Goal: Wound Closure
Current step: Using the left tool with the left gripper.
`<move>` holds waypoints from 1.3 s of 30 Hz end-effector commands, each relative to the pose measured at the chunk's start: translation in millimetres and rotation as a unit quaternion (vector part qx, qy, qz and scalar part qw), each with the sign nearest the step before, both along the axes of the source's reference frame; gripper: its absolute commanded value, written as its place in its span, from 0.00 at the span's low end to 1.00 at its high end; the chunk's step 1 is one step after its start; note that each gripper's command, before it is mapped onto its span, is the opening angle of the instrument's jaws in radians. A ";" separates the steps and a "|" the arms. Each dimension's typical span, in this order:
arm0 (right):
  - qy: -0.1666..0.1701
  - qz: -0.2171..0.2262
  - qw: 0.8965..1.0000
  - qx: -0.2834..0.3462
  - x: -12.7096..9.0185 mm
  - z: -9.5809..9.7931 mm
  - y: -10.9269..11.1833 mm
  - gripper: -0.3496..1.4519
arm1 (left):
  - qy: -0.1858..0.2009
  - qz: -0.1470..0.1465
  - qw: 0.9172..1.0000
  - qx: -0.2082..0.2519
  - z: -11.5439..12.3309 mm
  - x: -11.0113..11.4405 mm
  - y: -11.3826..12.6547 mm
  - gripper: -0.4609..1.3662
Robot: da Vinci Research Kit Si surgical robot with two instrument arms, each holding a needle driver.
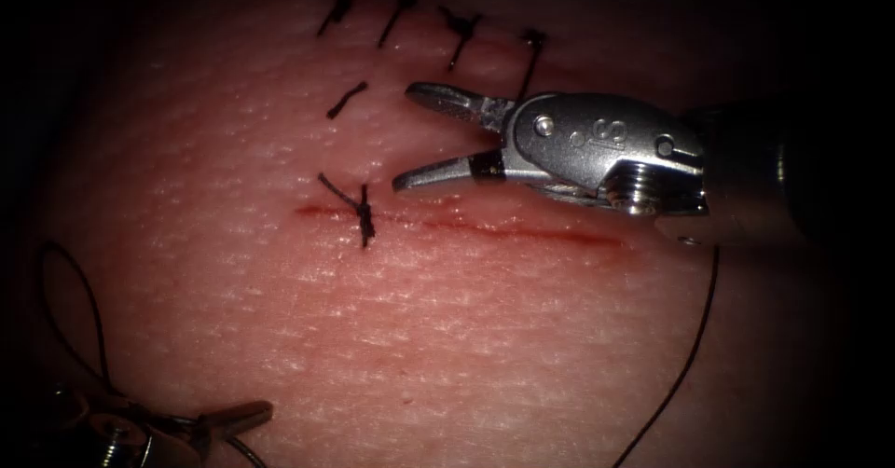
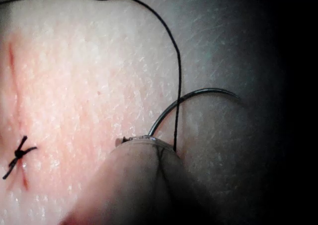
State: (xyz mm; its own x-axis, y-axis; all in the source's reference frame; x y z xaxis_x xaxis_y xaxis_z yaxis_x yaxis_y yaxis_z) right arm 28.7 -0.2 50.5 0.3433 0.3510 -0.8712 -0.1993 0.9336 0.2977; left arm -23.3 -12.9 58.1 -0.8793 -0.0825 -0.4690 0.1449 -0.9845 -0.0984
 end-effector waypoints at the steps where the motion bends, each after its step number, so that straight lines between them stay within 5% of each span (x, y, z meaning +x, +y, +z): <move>1: 0.000 0.000 1.000 0.000 0.0 0.0 0.0 0.69 | -0.001 0.001 1.000 0.002 0.1 -0.1 0.0 0.58; 6: 0.000 0.000 1.000 0.001 0.0 0.0 0.0 0.70 | 0.002 -0.001 1.000 0.002 -0.1 -1.2 -0.5 0.59; 13: 0.000 0.000 1.000 0.001 0.0 0.0 0.0 0.70 | 0.001 0.019 1.000 -0.009 -0.2 -1.9 -1.0 0.48; 17: 0.000 0.000 1.000 0.001 0.0 0.0 0.0 0.70 | 0.001 0.029 0.999 -0.014 -0.2 -1.5 -1.2 0.37; 21: 0.000 0.000 1.000 0.001 0.0 -0.1 0.0 0.70 | 0.004 0.050 0.999 -0.016 0.3 -1.5 -1.5 0.06; 29: 0.000 -0.001 1.000 0.001 0.0 -0.2 0.0 0.68 | 0.010 0.093 0.996 0.005 0.2 -0.8 -0.1 0.06; 39: 0.003 0.014 0.999 0.031 0.0 -0.1 0.1 0.68 | -0.014 0.115 0.992 -0.051 -4.8 -0.6 4.9 0.06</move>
State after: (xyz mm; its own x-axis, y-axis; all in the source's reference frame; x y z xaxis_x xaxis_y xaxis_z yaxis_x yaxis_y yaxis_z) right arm 28.7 0.0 50.4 0.3215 0.4317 -0.8428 -0.2353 0.8985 0.3705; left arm -23.9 -7.1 52.6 -0.8115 -0.3435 -0.4727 0.3762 -0.9262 0.0271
